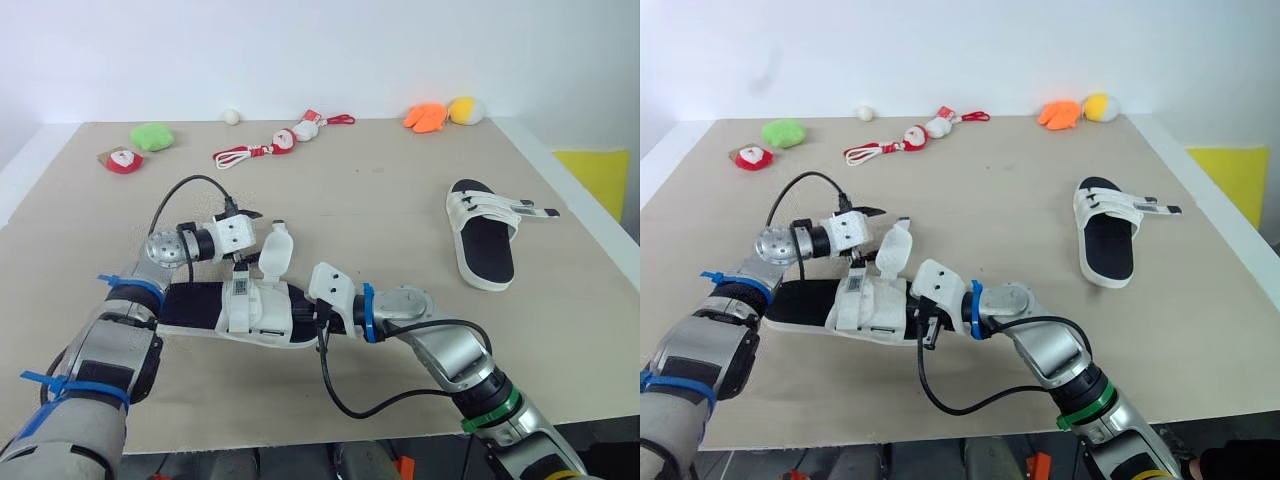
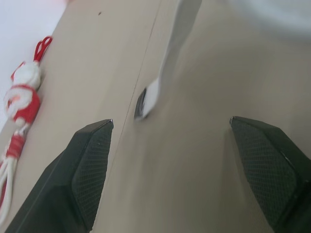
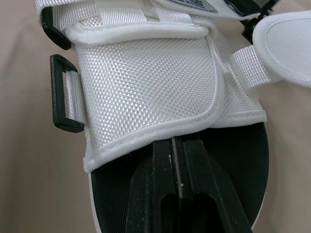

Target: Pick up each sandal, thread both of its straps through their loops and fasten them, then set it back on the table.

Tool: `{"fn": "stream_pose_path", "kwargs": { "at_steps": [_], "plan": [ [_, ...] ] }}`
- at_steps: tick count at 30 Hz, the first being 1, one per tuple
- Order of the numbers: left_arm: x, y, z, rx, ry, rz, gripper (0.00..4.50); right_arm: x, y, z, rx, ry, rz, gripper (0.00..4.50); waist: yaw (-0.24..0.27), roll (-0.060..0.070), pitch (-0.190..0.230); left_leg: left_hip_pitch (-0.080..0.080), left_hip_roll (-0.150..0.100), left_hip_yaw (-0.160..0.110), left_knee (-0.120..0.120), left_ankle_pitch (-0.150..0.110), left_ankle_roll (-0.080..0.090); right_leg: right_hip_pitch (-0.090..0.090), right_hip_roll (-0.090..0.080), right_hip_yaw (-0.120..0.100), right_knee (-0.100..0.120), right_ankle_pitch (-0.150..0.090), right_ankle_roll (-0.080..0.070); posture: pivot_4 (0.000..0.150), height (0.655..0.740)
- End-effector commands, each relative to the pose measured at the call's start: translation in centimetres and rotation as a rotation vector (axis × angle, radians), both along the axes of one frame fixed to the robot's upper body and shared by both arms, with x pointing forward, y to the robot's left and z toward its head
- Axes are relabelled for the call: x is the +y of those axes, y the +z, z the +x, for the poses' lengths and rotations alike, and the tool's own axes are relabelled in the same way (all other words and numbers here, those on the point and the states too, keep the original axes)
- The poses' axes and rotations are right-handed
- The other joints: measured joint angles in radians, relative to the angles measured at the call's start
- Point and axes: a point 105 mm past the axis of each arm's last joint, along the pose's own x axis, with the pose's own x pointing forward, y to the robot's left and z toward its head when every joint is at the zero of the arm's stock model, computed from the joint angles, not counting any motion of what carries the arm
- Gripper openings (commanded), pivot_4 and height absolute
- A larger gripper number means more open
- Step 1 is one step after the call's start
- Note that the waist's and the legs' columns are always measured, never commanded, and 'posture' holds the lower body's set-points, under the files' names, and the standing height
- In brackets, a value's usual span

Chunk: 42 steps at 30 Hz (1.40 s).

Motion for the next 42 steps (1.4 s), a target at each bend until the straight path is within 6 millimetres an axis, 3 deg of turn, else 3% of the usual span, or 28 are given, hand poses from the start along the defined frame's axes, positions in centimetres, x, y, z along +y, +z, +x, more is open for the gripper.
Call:
{"fn": "stream_pose_path", "kwargs": {
  "at_steps": [1,6,7,10,11,16,21,27,31,34,38,42],
  "plan": [
    [-0.7,1.3,0.5,-0.058,-0.007,0.018,3.99,-0.6,-1.3,0.2,0.028,-0.037,-0.049,0.0,0.0,0.0,0.0,0.0,0.0,0.0,0.0,0.0,0.0,0.0,0.0,0.0,0.0,0.0,0.0,0.15,0.74],
    [-1.9,1.7,0.6,-0.082,-0.03,0.013,3.99,-0.6,-1.3,0.2,0.03,-0.042,-0.046,0.0,0.0,0.0,0.0,0.0,0.0,0.0,0.0,0.0,0.0,0.0,0.0,0.0,0.0,0.0,0.0,0.15,0.74],
    [-2.1,1.8,0.5,-0.086,-0.04,0.01,3.75,-0.6,-1.3,0.1,0.031,-0.042,-0.045,0.0,0.0,0.0,0.0,0.0,0.0,0.0,0.0,0.0,0.0,0.0,0.0,0.0,0.0,0.0,0.0,0.15,0.74],
    [-2.4,1.7,0.4,-0.082,-0.055,0.014,2.72,-0.6,-1.3,0.1,0.031,-0.044,-0.044,0.0,0.0,0.0,0.0,0.0,0.0,0.0,0.0,0.0,0.0,0.0,0.0,0.0,0.0,0.0,0.0,0.15,0.74],
    [-2.4,1.7,0.4,-0.082,-0.057,0.015,2.12,-0.6,-1.3,0.1,0.031,-0.044,-0.044,0.0,0.0,0.0,0.0,0.0,0.0,0.0,0.0,0.0,0.0,0.0,0.0,0.0,0.0,0.0,0.0,0.15,0.74],
    [-2.5,1.6,0.3,-0.085,-0.066,0.024,0.02,-0.6,-1.3,0.1,0.031,-0.046,-0.042,0.0,0.0,0.0,0.0,0.0,0.0,0.0,0.0,0.0,0.0,0.0,0.0,0.0,0.0,0.0,0.0,0.15,0.74],
    [-2.3,2.8,0.5,-0.169,-0.057,0.026,0.02,-0.6,-1.4,0.1,0.031,-0.048,-0.041,0.0,0.0,0.0,0.0,0.0,0.0,0.0,0.0,0.0,0.0,0.0,0.0,0.0,0.0,0.0,0.0,0.15,0.74],
    [-3.0,8.0,-0.6,-0.569,-0.151,0.089,0.02,-0.8,-1.4,0.2,0.028,-0.049,-0.045,0.0,0.001,0.0,0.0,0.0,0.0,0.0,0.0,0.0,0.0,0.0,0.0,0.0,0.0,0.0,0.0,0.15,0.74],
    [-3.4,11.4,-3.4,-0.881,-0.305,0.127,0.02,-0.9,-1.4,0.2,0.028,-0.046,-0.052,0.0,0.001,0.0,0.0,0.0,0.0,0.0,0.0,0.0,0.0,0.0,-0.001,0.0,0.0,0.0,0.0,0.15,0.74],
    [-3.8,11.6,-6.1,-1.023,-0.468,0.168,0.02,-1.0,-1.5,0.2,0.027,-0.041,-0.057,0.0,0.002,0.0,0.0,0.0,0.0,0.0,0.0,0.0,0.0,0.0,-0.001,0.0,0.0,0.0,0.001,0.15,0.74],
    [-4.6,10.2,-10.5,-1.12,-0.72,0.175,0.02,-1.0,-1.6,0.3,0.028,-0.025,-0.066,0.0,0.004,0.0,0.0,0.0,-0.001,0.002,0.0,0.0,-0.001,0.0,-0.003,0.001,0.0,0.0,0.001,0.15,0.74],
    [-5.1,10.0,-13.6,-1.203,-0.847,0.119,0.02,-1.0,-1.6,0.3,0.029,-0.012,-0.074,0.0,0.004,0.0,0.0,0.001,-0.002,0.002,0.0,0.001,-0.003,0.0,-0.004,0.001,0.0,0.001,0.002,0.15,0.74]
  ]
}}
